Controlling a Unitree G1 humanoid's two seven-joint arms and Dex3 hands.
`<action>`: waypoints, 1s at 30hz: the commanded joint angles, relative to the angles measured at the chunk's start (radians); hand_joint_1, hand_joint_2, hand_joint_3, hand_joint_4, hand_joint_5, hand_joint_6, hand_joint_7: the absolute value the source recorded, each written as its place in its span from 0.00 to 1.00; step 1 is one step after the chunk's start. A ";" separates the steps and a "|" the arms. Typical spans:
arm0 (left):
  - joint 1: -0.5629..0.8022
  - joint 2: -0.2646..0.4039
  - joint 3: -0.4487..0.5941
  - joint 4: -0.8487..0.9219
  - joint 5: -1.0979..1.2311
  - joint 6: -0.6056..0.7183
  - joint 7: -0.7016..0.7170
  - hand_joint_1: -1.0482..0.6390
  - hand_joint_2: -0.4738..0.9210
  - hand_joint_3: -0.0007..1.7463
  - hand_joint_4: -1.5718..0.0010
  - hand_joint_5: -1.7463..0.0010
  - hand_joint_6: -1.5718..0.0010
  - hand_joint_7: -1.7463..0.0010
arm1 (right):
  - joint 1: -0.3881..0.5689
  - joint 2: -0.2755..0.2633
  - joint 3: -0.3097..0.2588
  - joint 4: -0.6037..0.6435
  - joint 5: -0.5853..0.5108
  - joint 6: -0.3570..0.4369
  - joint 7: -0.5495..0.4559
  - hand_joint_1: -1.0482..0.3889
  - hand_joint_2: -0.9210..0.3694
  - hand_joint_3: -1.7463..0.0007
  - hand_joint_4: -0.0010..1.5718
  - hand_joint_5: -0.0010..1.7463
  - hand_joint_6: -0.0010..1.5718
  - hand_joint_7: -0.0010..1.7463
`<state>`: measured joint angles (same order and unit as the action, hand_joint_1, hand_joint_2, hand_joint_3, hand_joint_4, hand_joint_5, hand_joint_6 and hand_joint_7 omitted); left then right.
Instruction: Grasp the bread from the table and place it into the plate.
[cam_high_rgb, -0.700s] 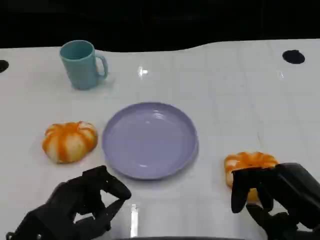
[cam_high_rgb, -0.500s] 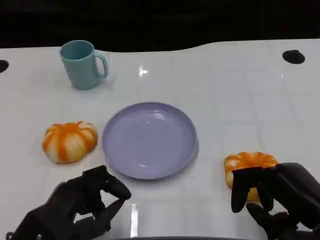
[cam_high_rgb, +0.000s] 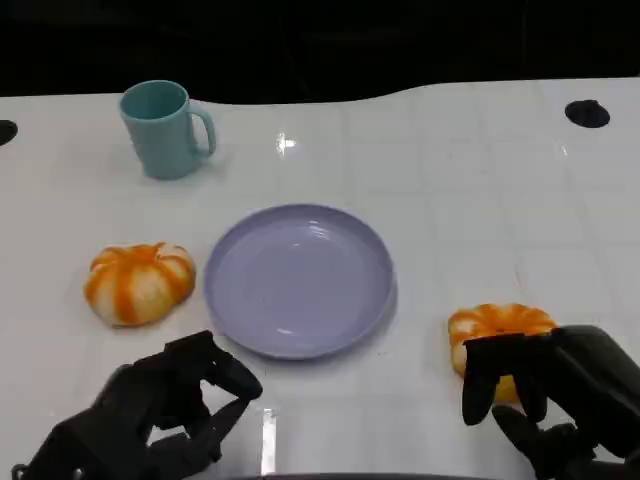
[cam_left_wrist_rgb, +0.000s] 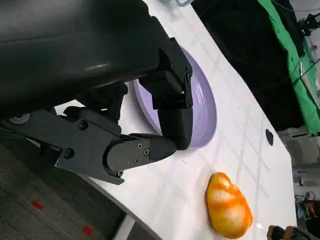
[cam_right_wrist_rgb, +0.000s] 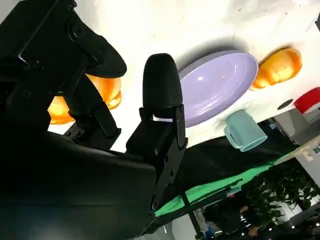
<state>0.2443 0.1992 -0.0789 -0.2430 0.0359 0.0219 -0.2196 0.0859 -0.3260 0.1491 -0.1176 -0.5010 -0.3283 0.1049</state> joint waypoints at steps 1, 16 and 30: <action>0.002 0.011 0.007 -0.003 0.003 -0.004 -0.003 0.45 0.97 0.31 0.54 0.00 0.60 0.27 | -0.003 -0.015 -0.005 -0.001 0.007 0.003 -0.003 0.78 0.58 0.19 0.61 1.00 0.59 0.73; 0.000 0.013 0.010 0.002 0.001 -0.002 -0.003 0.45 0.96 0.31 0.54 0.00 0.60 0.27 | -0.002 0.007 -0.030 -0.037 -0.002 0.027 -0.059 0.74 0.52 0.32 0.55 0.85 0.56 0.56; -0.003 0.013 0.008 0.002 -0.002 0.004 -0.006 0.45 0.96 0.31 0.55 0.00 0.60 0.27 | 0.009 -0.083 -0.039 -0.265 -0.258 0.221 0.049 0.52 0.16 0.95 0.25 0.22 0.38 0.01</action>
<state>0.2431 0.2020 -0.0764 -0.2420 0.0332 0.0231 -0.2197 0.0918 -0.3805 0.1211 -0.3400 -0.7331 -0.1431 0.1164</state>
